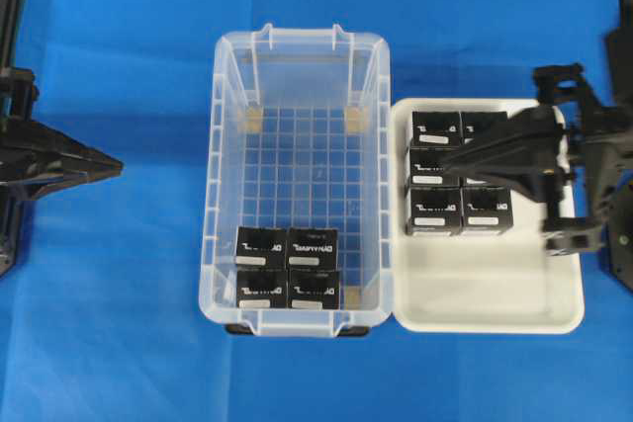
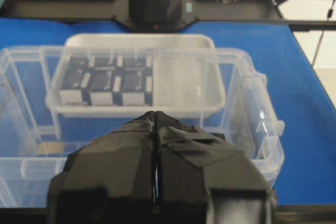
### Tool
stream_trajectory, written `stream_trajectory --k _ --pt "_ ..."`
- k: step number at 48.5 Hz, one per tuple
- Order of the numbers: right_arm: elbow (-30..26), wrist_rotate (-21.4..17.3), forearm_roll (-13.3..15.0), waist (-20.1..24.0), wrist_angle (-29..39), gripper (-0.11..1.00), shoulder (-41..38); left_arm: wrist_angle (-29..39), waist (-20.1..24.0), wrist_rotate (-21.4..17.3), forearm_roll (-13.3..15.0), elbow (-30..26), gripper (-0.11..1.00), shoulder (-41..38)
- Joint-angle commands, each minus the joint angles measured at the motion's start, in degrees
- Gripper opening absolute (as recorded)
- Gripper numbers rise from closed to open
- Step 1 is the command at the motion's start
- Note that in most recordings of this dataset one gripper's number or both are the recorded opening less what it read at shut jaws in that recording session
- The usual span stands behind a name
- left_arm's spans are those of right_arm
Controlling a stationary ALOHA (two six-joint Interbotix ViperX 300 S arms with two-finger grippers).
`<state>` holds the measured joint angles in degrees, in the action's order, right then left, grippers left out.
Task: Pick the box from inside the plastic case
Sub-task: 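Move the right gripper over the black boxes inside the clear case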
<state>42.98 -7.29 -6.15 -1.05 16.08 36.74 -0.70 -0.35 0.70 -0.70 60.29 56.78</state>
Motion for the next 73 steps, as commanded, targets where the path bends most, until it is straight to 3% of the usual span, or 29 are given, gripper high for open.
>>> stream_trajectory --k 1,21,37,45,54,62,73 --pt "-6.33 0.00 -0.18 -0.09 5.36 0.00 -4.04 0.09 0.00 0.09 -0.18 -1.93 -0.06 -0.18" --pt "-29.97 0.26 -0.18 1.32 30.59 0.00 -27.07 2.29 0.44 0.26 -0.18 -2.02 -0.07 -0.18" --pt "-42.63 0.88 2.11 0.44 47.29 0.01 -41.13 2.29 0.70 0.26 -0.18 -2.11 -0.07 -0.09" --pt "-46.85 2.20 2.20 -0.26 51.24 0.02 -46.23 2.20 0.44 0.35 -0.18 -2.11 -0.07 -0.09" --pt "-48.34 8.09 1.93 -0.44 51.50 0.08 -49.04 2.20 -0.09 0.35 -0.18 -2.11 -0.07 -0.09" --pt "-47.81 9.76 1.76 -0.62 51.15 0.27 -51.06 2.20 -0.35 0.62 -0.18 -2.11 -0.07 -0.09" --pt "-45.97 9.93 2.02 -1.23 46.32 0.89 -53.09 2.29 -0.44 2.29 -0.18 -2.11 -0.07 0.00"
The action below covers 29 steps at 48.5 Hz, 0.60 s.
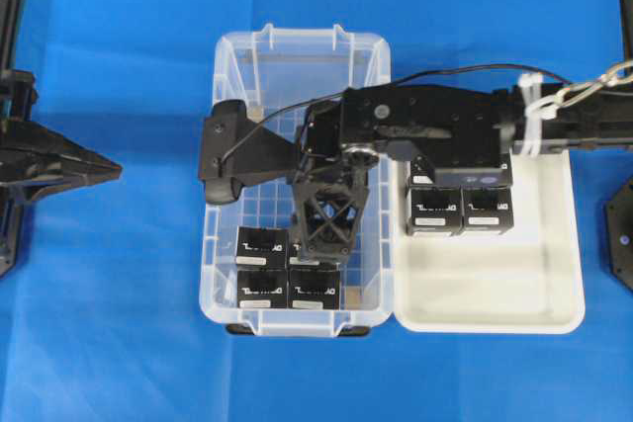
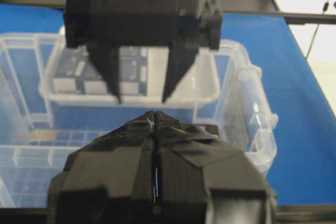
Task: Pick the box from inside the plastic case
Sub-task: 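Move the right gripper over the black boxes inside the clear case, then lower the open right gripper around a black Dynamixel box and close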
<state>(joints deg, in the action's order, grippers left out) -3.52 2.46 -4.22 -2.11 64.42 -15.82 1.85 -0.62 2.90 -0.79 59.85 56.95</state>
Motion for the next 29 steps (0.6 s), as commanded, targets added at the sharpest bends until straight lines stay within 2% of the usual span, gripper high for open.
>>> stream_trajectory --k 1,5,15,29 --pt "0.97 0.18 0.09 -0.26 -2.72 0.92 -0.53 -0.26 -0.18 0.09 -0.09 -1.67 -0.07 -0.26" --pt "2.72 0.18 0.09 -0.35 -5.80 1.00 -0.53 -0.26 -0.18 0.09 -0.09 -1.67 -0.07 -0.18" --pt "6.94 0.18 -0.18 -0.26 -10.37 0.99 -0.70 -0.26 -0.18 0.18 -0.09 -1.85 -0.07 -0.18" --pt "7.47 0.26 -1.76 0.35 -10.55 0.99 -0.79 -0.26 -0.18 0.97 -0.09 -2.02 -0.07 -0.35"
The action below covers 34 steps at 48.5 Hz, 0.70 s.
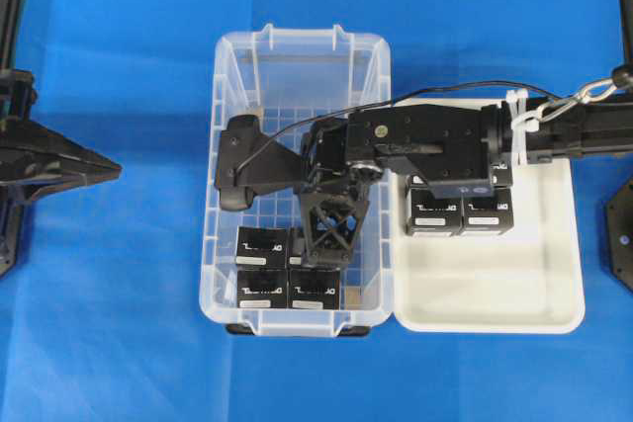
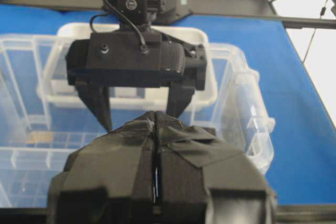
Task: Pick the box from inside the plastic case
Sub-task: 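Lower the open right gripper around a black Dynamixel box and close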
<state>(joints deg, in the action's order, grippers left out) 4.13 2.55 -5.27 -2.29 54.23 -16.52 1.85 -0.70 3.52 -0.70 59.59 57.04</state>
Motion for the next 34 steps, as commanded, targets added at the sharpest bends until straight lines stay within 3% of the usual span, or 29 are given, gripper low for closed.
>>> stream_trajectory --k 1,12,23,34 --pt "-0.18 0.18 -0.97 0.53 -0.44 0.99 -0.18 -0.26 -0.09 0.53 -0.18 -1.85 -0.07 -0.44" --pt "0.26 0.44 -2.02 1.32 -1.23 0.99 -1.23 -0.26 0.18 1.05 -0.18 -1.76 -0.07 -0.44" --pt "0.35 6.59 -8.17 1.23 -1.23 0.99 -2.81 -0.26 0.70 1.05 -0.18 -1.76 -0.07 -0.44" --pt "0.79 8.00 -8.26 0.53 -2.37 0.99 -3.87 -0.26 0.70 1.05 -0.18 -1.76 -0.07 -0.44"
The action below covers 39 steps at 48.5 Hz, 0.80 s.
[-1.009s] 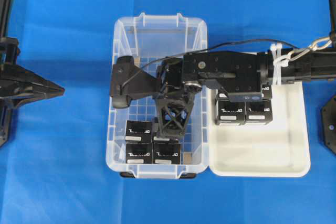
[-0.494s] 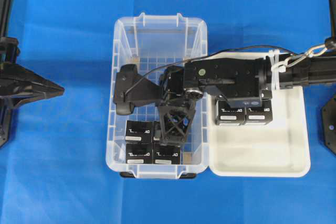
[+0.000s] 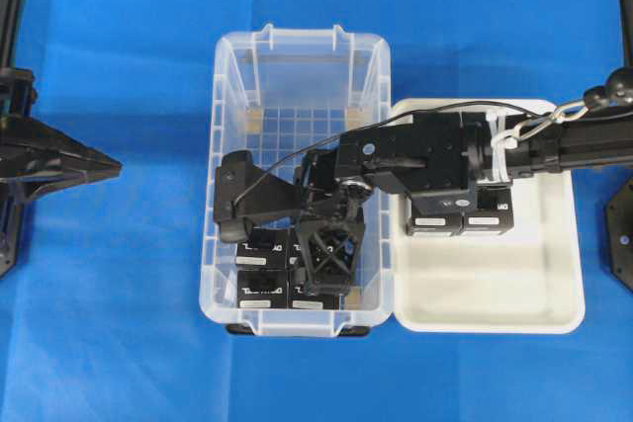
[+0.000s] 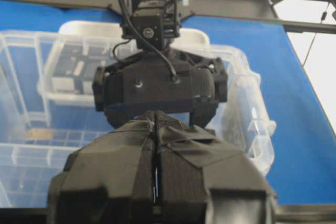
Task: Pick the box from inside the plastic case
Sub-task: 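Lower the open right gripper around a black Dynamixel box and close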
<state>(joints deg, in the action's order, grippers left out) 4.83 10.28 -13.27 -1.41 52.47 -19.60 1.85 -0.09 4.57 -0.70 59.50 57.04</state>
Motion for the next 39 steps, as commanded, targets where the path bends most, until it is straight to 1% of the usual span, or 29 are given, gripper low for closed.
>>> stream_trajectory --k 1,22,30,39 --pt "0.18 0.26 -0.26 -0.44 -0.62 0.99 -0.88 -0.26 0.09 0.00 -0.18 -1.67 -0.07 -0.44" --pt "0.79 0.62 0.00 -2.02 -3.08 0.99 -2.29 -0.26 0.18 0.09 -0.18 -1.41 -0.07 -0.70" --pt "1.58 0.79 0.88 -3.08 -3.52 0.99 -2.46 -0.26 0.18 0.09 -0.18 -1.41 -0.07 -0.70" --pt "1.93 4.13 1.05 -3.52 -3.78 0.99 -2.72 -0.26 0.18 0.09 -0.18 -1.32 -0.07 -0.70"
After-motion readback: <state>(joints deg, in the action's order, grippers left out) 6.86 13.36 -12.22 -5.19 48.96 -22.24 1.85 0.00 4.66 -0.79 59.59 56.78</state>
